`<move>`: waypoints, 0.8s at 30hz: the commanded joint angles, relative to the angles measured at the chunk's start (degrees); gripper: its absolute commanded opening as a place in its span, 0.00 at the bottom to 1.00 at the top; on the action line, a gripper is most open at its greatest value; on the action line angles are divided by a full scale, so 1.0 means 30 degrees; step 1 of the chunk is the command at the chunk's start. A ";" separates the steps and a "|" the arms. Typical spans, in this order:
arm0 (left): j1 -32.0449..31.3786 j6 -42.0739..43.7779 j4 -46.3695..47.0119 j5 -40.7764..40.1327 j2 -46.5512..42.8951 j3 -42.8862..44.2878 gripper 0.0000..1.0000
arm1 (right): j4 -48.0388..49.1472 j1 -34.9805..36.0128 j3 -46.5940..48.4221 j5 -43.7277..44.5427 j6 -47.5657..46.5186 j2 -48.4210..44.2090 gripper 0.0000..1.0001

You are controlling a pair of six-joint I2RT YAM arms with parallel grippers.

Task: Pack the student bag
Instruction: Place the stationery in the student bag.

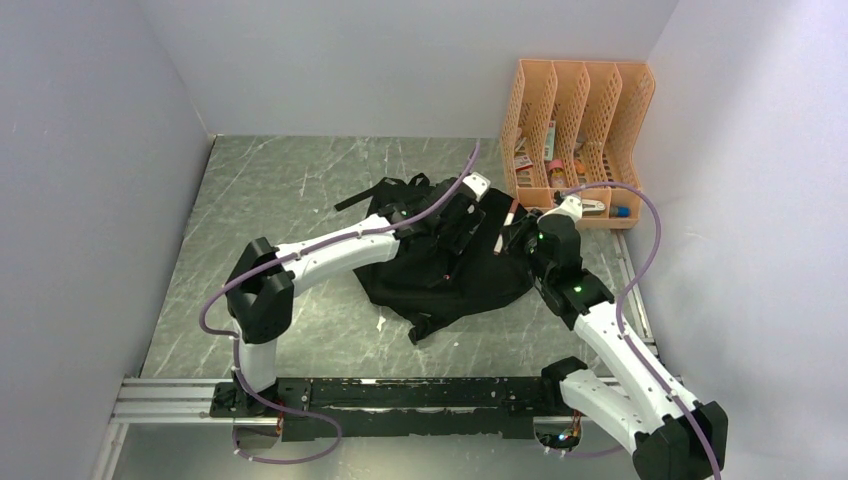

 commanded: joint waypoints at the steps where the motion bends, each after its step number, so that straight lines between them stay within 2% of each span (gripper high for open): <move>1: -0.0220 0.0817 -0.0336 -0.1713 0.0242 0.0603 0.69 | 0.0058 -0.0186 -0.0326 -0.0157 0.0031 -0.0362 0.00; 5: -0.0251 0.1039 -0.0382 -0.2171 0.0369 0.0554 0.64 | 0.0224 -0.0222 -0.0403 -0.0488 0.0143 -0.0276 0.00; 14: -0.0257 0.1138 -0.0332 -0.2162 0.0431 0.0369 0.45 | 0.0757 -0.0208 -0.0580 -0.1136 0.0204 -0.0051 0.00; 24: -0.0250 0.1023 -0.0105 -0.1642 0.0319 0.0210 0.16 | 0.2515 -0.0228 -0.0792 -0.3921 -0.0160 0.0898 0.00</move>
